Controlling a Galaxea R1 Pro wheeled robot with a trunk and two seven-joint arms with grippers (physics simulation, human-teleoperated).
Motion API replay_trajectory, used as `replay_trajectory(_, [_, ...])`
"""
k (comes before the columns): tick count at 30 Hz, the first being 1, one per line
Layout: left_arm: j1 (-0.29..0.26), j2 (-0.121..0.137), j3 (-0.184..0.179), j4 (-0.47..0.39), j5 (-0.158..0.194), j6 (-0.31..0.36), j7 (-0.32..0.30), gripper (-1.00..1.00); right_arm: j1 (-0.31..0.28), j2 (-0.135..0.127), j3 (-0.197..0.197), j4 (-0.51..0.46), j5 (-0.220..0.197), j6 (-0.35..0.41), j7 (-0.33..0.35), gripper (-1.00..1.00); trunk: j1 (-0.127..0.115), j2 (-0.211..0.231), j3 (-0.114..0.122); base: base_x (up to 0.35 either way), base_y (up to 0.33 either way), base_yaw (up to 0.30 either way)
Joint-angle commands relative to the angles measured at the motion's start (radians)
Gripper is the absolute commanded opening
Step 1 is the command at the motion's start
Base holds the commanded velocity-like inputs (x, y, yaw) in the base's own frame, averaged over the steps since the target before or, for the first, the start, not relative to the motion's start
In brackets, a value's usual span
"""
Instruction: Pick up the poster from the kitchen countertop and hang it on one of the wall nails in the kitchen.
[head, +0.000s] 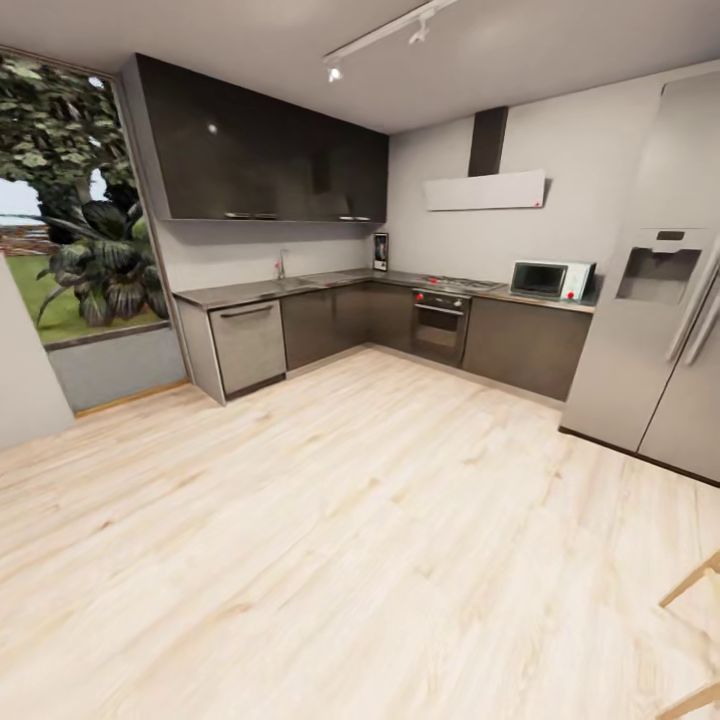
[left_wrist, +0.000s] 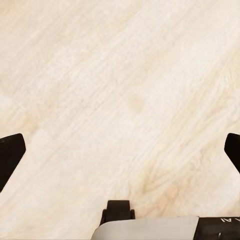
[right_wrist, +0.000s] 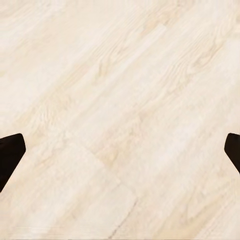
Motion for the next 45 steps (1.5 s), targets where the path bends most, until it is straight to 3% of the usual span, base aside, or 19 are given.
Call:
replay_trajectory(1, [0.0, 0.0, 0.001, -0.001, 0.0, -0.002, 0.0, 1.0, -0.001, 0.0, 0.001, 0.001, 0.0, -0.003, 0.0, 1.0, 0.001, 0.0, -0.001, 0.276, 0.251, 0.0])
replay_trajectory(25, [0.0, 0.0, 0.001, 0.021, 0.0, -0.003, 0.0, 1.0, -0.001, 0.0, 0.0, 0.001, -0.001, -0.004, 0.0, 1.0, 0.001, 0.0, -0.001, 0.332, 0.031, -0.002])
replay_trajectory(45, [0.0, -0.001, 0.001, 0.021, -0.001, -0.002, 0.002, 1.0, -0.001, 0.002, 0.001, 0.001, -0.001, -0.004, 0.0, 1.0, 0.001, 0.0, -0.001, 0.183, 0.049, -0.196])
